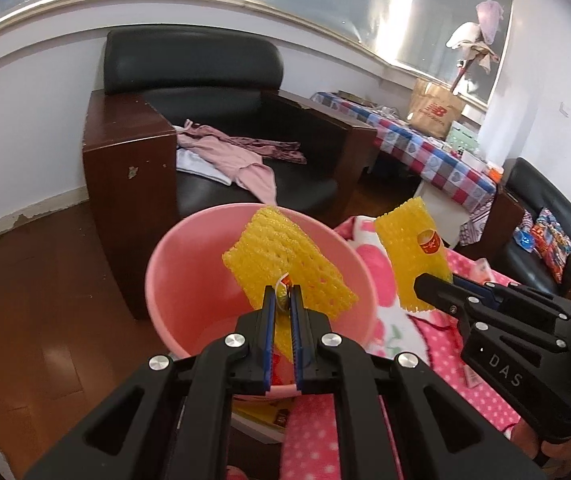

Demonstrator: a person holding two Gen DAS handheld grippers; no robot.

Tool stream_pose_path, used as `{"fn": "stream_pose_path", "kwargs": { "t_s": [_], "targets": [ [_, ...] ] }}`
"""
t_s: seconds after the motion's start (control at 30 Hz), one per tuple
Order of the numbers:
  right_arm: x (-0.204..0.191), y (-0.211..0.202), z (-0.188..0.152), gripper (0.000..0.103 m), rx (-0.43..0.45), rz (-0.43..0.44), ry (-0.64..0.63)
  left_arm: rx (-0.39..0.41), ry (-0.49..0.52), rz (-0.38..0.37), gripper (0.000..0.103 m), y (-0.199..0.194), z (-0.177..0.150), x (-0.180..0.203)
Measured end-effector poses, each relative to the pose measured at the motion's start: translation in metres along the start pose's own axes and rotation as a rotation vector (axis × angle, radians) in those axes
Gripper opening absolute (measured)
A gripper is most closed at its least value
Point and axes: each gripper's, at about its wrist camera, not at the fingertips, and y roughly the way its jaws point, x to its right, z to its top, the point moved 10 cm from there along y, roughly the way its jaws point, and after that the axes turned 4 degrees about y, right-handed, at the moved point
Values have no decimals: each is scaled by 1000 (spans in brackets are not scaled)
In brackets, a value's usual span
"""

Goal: Collect trash
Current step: 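Move both yellow foam nets over the pink bucket and release them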

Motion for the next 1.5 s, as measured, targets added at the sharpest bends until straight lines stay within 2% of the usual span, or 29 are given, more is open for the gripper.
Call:
{"fn": "stream_pose_path", "kwargs": {
  "t_s": [0.37,0.67,1.1,1.3,1.37,1.43,1.5],
  "targets": [
    [-25,39,-1,11,-70,32,-4,-52,12,41,7,29,-7,-27],
    [-31,67,-9,11,-132,31,3,-105,15,62,7,49,-17,-37],
    [-31,77,-13,11,-158,7,10,-127,6,62,9,57,-22,-42],
    [-30,77,-14,11,-164,13,23,-128,-3,75,17,55,-25,-43],
    [-29,77,-13,17,-164,16,28,-126,-4,72,24,54,-25,-42],
    [-29,75,-12,32,-159,28,36,-122,-8,69,33,52,-25,-42],
    [-29,73,-11,33,-151,30,37,-114,-10,71,35,49,-23,-43]
  ]
}}
